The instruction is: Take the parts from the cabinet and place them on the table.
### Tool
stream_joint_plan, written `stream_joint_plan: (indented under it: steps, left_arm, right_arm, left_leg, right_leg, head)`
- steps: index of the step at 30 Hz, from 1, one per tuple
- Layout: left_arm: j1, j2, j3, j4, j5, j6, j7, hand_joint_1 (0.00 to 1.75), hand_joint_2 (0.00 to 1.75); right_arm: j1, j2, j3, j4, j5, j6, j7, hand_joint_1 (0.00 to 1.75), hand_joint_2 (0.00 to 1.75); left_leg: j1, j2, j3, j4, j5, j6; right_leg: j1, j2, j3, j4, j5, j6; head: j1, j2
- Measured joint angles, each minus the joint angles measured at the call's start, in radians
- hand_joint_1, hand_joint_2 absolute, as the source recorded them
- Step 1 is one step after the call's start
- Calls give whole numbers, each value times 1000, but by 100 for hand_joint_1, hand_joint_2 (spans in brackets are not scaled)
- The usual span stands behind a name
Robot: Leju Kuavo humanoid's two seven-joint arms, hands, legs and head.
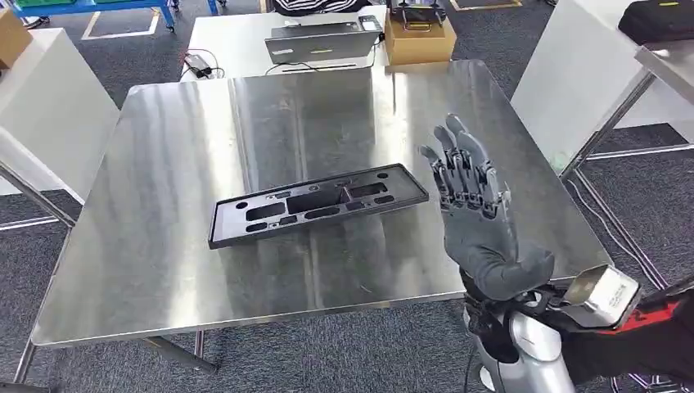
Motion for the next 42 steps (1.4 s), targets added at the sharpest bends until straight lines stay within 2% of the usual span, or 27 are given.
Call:
stream_joint_plan:
  steps: [4,6,7,8,11,12,13,14,16,17,18,20,21,22,24,26,27,29,31,32,33,36,37,38,39,40,42]
  left_arm:
    - [0,2,5,-1,7,-2,0,0,0]
    - [-2,2,6,-1,11,-2,0,0,0]
    - [-4,0,7,-1,13,-2,0,0,0]
    - [-5,-2,7,-1,15,-2,0,0,0]
    - [-8,-4,8,-2,18,-2,-2,0,0]
    - [-7,-5,9,-2,18,-2,-1,0,0]
    - [-7,-6,10,-2,19,-2,-1,0,0]
    - [-7,-7,11,-2,20,-2,-1,0,0]
    - [-9,-8,12,-2,22,-2,-1,0,0]
    - [-9,-6,13,-2,25,-1,-2,0,0]
    - [-12,-6,16,-2,30,-1,-2,0,0]
    - [-9,6,24,-2,38,-23,-5,0,0]
    - [-6,20,27,-1,40,-39,-5,0,0]
    - [-4,33,30,-1,40,-53,-6,0,0]
    - [-1,56,32,-1,41,-75,-6,0,0]
    - [-1,72,33,-2,41,-82,-6,0,0]
    - [0,78,34,-1,41,-83,-6,0,0]
    - [1,83,37,-1,41,-84,-6,0,0]
    - [0,85,38,-1,41,-83,-6,0,0]
    - [-2,87,38,-2,41,-81,-6,0,0]
    - [-4,92,39,-2,40,-80,-5,0,0]
    - [-2,95,40,-2,40,-79,-5,0,0]
    - [1,94,40,-1,40,-79,-5,0,0]
    - [1,92,40,-1,40,-79,-5,0,0]
    - [1,92,41,-1,40,-79,-5,0,0]
    - [1,92,43,-1,42,-79,-5,0,0]
    - [4,90,48,-1,45,-79,-6,0,0]
  right_arm:
    - [30,3,-30,-10,-23,9,-9,0,0]
    - [45,6,-51,-15,-42,22,-11,0,0]
    - [52,8,-63,-18,-45,25,-12,0,0]
    - [57,8,-74,-18,-48,29,-14,0,0]
    - [70,10,-91,-18,-51,30,-15,0,0]
    - [75,10,-96,-18,-53,31,-15,0,0]
    - [78,10,-98,-18,-53,31,-15,0,0]
    - [78,10,-100,-18,-54,32,-15,0,0]
    - [77,13,-105,-18,-58,38,-12,0,0]
    - [77,17,-111,-17,-60,43,-8,0,0]
    - [77,21,-114,-15,-60,47,-6,0,0]
    - [81,27,-123,-15,-60,52,0,0,0]
    - [83,32,-126,-15,-60,55,0,0,0]
    - [83,35,-129,-15,-60,58,0,0,0]
    - [83,45,-135,-15,-60,63,1,0,0]
    - [85,52,-139,-15,-60,64,1,0,0]
    - [86,54,-139,-15,-60,64,1,0,0]
    - [87,58,-142,-14,-60,64,2,0,0]
    - [87,60,-143,-14,-60,64,2,0,0]
    - [87,62,-143,-14,-60,64,4,0,0]
    - [88,66,-144,-14,-60,64,6,0,0]
    - [88,74,-143,-14,-60,66,10,0,0]
    - [88,75,-144,-14,-60,67,11,0,0]
    - [88,76,-145,-13,-61,70,11,0,0]
    - [88,76,-145,-12,-61,74,11,0,0]
    - [88,77,-145,-10,-61,77,11,0,0]
    - [90,77,-145,-4,-61,87,12,0,0]
  left_leg:
    - [-1,0,1,3,-1,7]
    - [-3,-1,2,-4,11,19]
    - [15,2,15,-31,30,25]
    - [13,4,25,-41,38,28]
    - [16,8,14,-41,43,29]
    - [17,9,11,-41,45,26]
    - [19,9,10,-40,47,24]
    - [22,9,10,-39,46,21]
    - [34,7,10,-30,42,7]
    - [31,6,4,-20,35,-5]
    - [28,1,-10,-12,35,-14]
    - [22,-2,-13,-5,37,-21]
    - [26,-2,-16,-5,40,-26]
    - [33,-2,-19,-1,36,-32]
    - [36,2,-54,77,-39,-34]
    - [35,1,-123,236,-126,-37]
    - [35,1,-146,292,-146,-36]
    - [33,1,-130,281,-116,-26]
    - [26,1,-32,121,-35,-5]
    - [19,1,25,33,-16,12]
    - [14,6,42,2,-25,12]
    - [0,5,27,1,-2,13]
    - [1,5,14,-14,17,17]
    - [9,13,13,-24,35,15]
    - [10,12,-2,-27,46,27]
    - [9,13,-15,-27,57,28]
    - [9,15,-44,-25,79,27]
  right_leg:
    - [-2,0,3,0,3,3]
    - [-1,0,8,-9,12,17]
    - [4,0,4,-5,4,18]
    - [2,-2,-5,13,-13,18]
    - [-4,-2,-95,227,-110,13]
    - [-9,-2,-118,285,-126,20]
    - [-14,-2,-114,287,-119,31]
    - [-20,-3,-85,240,-95,47]
    - [-32,-5,15,63,-27,80]
    - [-38,-6,50,-7,-34,88]
    - [-18,7,61,3,-30,74]
    - [-25,7,43,5,-37,54]
    - [-25,7,38,9,-37,51]
    - [-29,6,34,5,-32,36]
    - [-24,5,25,5,-22,9]
    - [-15,2,8,5,-12,-8]
    - [-10,1,0,5,-8,-15]
    - [-1,1,-13,6,2,-22]
    - [7,1,-21,5,14,-23]
    - [6,1,-22,6,20,-21]
    - [13,1,-24,6,26,-12]
    - [1,-5,-26,0,46,11]
    - [7,-3,-30,-8,58,19]
    - [4,-4,-38,9,39,17]
    - [6,-3,-59,46,-9,8]
    - [4,-3,-76,105,-61,-1]
    - [-1,-3,-105,241,-133,0]
  head:
    - [0,0]
    - [-1,0]
    - [1,0]
    - [2,0]
    - [2,0]
    - [2,0]
    - [2,0]
    - [2,0]
    - [2,0]
    - [3,0]
    - [8,0]
    - [3,0]
    - [4,0]
    - [4,0]
    - [3,0]
    - [3,0]
    - [2,0]
    - [2,0]
    - [2,0]
    - [2,0]
    - [4,0]
    - [4,0]
    - [3,0]
    - [3,0]
    - [7,0]
    - [6,0]
    - [6,0]
